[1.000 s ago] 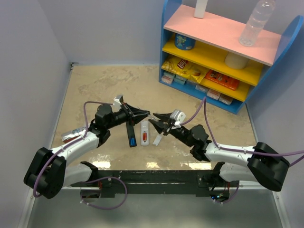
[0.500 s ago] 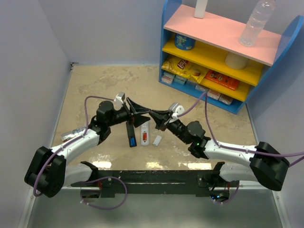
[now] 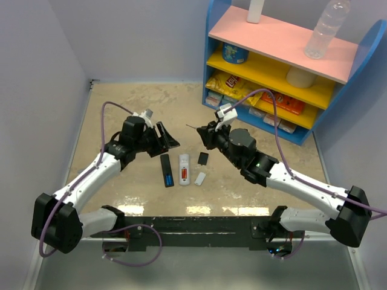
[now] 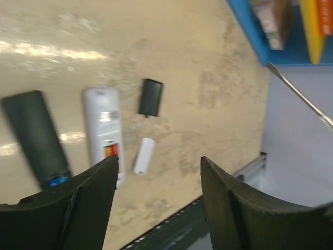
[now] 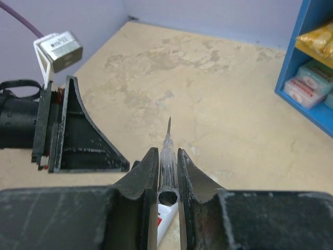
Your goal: Unload the batteries from the remote control
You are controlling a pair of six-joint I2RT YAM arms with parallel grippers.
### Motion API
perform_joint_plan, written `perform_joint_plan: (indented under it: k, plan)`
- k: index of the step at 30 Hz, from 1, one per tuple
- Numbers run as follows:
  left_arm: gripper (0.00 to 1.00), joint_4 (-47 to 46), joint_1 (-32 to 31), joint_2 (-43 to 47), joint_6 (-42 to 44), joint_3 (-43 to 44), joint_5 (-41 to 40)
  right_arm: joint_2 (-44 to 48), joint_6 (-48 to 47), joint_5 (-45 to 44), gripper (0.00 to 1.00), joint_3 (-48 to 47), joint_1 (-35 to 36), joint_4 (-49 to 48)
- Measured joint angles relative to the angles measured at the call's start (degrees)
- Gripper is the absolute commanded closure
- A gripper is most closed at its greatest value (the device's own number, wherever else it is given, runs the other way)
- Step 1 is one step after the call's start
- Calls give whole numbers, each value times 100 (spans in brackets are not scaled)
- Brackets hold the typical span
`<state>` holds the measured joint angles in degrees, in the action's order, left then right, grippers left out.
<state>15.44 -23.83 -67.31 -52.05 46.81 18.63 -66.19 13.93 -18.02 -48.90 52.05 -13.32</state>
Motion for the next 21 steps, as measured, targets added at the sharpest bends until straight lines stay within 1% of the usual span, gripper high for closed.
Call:
perform_joint_plan:
  k: [2,4,7,9,14,17,21]
  plan:
    - [34,352,262,4,411,76,-234,-31,146,2,100,-328,-17,466]
    - [36,568,645,4,726,79,-295,-136,267,155,100,-667,-33,866]
    - [38,785,1270,-52,1137,76,-269,-385,365,511,100,-1019,-33,1307]
    - [39,807,1464,-168,1333,76,-166,-669,407,804,100,-1276,-33,1585]
    - [43,737,1635,-680,1665,-103,334,-1377,507,1325,100,-1665,9,2306]
    - [44,662,1692,-931,1805,-310,557,-1600,584,1499,100,-1705,46,2653]
    - [46,546,1768,-1093,1893,-542,772,-1843,601,1740,100,-1812,153,2844]
